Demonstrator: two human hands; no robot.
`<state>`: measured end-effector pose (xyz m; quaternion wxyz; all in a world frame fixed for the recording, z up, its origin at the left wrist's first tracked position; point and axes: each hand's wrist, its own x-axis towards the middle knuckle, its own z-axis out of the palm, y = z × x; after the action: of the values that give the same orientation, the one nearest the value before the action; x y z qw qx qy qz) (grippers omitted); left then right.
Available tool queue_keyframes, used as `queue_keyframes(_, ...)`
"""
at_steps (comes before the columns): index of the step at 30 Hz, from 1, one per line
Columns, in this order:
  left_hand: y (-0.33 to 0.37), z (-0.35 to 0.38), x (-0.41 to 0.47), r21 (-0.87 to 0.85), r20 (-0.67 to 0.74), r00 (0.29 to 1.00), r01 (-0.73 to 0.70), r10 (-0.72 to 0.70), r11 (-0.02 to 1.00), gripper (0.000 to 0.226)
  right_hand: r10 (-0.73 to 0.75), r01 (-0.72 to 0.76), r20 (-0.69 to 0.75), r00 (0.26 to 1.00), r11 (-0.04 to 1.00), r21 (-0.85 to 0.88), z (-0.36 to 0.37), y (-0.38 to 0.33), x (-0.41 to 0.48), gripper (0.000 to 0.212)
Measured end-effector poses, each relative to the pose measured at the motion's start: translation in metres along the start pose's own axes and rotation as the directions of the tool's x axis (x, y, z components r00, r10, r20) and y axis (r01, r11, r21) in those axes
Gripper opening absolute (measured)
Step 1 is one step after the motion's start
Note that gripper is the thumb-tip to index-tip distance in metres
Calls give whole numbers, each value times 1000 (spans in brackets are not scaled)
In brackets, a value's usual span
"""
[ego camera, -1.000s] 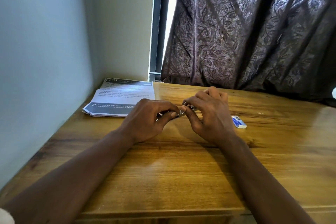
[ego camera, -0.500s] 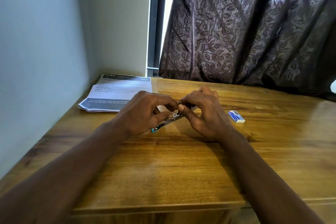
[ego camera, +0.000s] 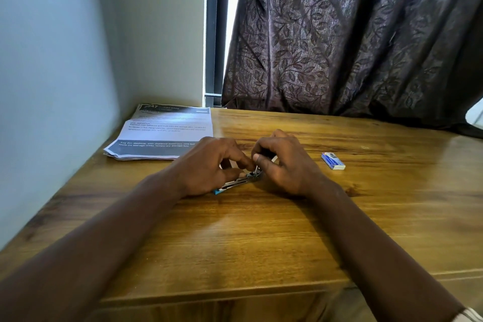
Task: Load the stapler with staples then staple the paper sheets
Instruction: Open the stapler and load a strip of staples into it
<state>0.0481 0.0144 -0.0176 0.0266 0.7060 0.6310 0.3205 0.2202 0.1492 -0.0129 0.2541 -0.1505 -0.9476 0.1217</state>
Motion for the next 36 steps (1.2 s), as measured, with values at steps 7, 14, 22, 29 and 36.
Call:
queue_keyframes(7, 8, -2, 2, 47, 61, 998, 16, -19, 999, 26, 49, -45, -23, 999, 989, 139, 3, 4, 1, 19)
queue_keyframes(14, 13, -7, 7, 57, 143, 989, 35, -43, 998, 24, 89, -82, -17, 996, 963, 258, 2, 2, -1, 20)
queue_keyframes(22, 34, -16, 22, 180, 237, 969, 32, -75, 983, 19, 122, -106, -31, 992, 944, 313, 5, 7, -2, 23)
queue_keyframes(29, 43, -15, 33, 383, 348, 933, -52, -92, 922, 12, 126, -102, -56, 990, 942, 320, 6, 9, -2, 20)
queue_keyframes(36, 41, -8, 28, 445, 322, 946, -114, -39, 888, 7, 169, -144, -38, 985, 919, 366, 9, 15, -1, 22)
